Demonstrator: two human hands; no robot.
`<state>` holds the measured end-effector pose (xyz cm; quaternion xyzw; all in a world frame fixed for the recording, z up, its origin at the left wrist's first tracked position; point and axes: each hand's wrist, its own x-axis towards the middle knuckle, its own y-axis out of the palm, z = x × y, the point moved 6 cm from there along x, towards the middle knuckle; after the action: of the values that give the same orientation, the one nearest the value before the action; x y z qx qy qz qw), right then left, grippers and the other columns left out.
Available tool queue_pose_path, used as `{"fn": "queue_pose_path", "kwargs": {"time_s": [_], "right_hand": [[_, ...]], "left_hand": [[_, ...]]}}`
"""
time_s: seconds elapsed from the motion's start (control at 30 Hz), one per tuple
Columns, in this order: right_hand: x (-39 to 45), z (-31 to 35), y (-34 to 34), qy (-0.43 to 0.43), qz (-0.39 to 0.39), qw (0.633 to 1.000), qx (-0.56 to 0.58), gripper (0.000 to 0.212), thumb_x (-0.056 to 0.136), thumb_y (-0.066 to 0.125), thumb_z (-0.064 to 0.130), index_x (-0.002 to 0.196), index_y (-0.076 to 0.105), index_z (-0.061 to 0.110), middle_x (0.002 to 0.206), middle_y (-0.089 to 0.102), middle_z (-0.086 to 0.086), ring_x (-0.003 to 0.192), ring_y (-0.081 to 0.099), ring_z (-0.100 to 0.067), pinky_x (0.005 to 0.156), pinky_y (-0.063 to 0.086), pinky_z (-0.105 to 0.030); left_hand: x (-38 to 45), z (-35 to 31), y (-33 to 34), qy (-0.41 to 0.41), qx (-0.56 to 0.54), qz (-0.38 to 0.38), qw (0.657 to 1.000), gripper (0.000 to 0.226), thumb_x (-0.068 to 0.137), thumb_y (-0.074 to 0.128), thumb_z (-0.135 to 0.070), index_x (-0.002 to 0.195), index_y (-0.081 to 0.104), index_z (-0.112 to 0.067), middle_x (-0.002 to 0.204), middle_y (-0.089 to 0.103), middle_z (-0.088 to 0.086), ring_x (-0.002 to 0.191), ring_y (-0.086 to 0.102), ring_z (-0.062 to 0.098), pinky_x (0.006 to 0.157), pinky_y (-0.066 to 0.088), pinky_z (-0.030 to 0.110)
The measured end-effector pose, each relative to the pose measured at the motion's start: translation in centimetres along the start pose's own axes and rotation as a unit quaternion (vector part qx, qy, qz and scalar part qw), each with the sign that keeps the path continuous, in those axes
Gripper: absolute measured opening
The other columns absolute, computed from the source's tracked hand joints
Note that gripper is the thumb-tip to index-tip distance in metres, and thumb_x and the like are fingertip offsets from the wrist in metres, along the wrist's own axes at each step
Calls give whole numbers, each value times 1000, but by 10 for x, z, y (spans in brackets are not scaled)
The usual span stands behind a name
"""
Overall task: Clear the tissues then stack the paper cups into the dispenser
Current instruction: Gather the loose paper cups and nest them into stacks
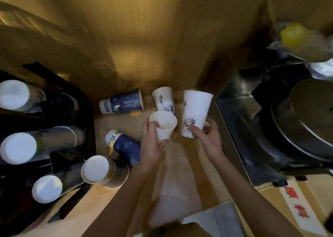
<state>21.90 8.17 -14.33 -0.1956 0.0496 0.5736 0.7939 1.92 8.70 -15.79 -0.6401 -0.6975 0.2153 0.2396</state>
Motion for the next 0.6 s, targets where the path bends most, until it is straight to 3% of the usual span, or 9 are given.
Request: {"fn": "queue_pose_path", "kwargs": {"time_s": [0.1,0.2,0.27,0.37,0.47,0.6], "right_hand": [[-14,16,-1,-38,16,999,30,72,67,79,12,127,40,19,98,57,11,80,59,5,54,47,-6],[-27,34,2,-80,37,995,48,60,65,78,3,112,46,23,98,58,15,76,59,18,58,46,-2],[-32,46,6,-117,45,990,61,54,62,78,-4,98,53,27,96,62,11,79,61,14,64,49,-6],[-38,53,19,-149,77,984,57,45,57,81,-5,85,65,26,94,69,2,87,66,-2,77,56,-22],[-42,42,31,-166,84,983,10,53,52,86,3,91,63,31,99,67,4,93,64,-4,82,53,-21],[-45,22,43,-183,92,977,-63,65,42,88,18,99,59,30,102,67,-3,97,62,-13,82,49,-32]], "left_hand": [[-6,-1,-1,-5,13,2,1000,84,57,81,-11,128,36,-13,135,37,12,123,42,31,93,43,38],[-11,-2,0,-14,40,20,999,104,58,81,-18,141,20,-18,138,34,10,123,40,29,89,46,47],[-14,-5,-1,-7,28,27,999,104,59,81,-21,142,18,-16,138,35,10,121,41,29,87,47,46],[-20,-10,0,19,1,34,999,91,60,80,-17,136,31,-10,134,41,12,120,44,25,90,46,39],[-23,-9,2,25,-22,47,998,88,61,81,-15,134,33,-5,133,44,15,122,43,25,90,35,19],[-27,-8,2,-13,-69,30,997,85,64,79,-13,135,32,-9,133,50,13,117,49,22,87,37,20]]}}
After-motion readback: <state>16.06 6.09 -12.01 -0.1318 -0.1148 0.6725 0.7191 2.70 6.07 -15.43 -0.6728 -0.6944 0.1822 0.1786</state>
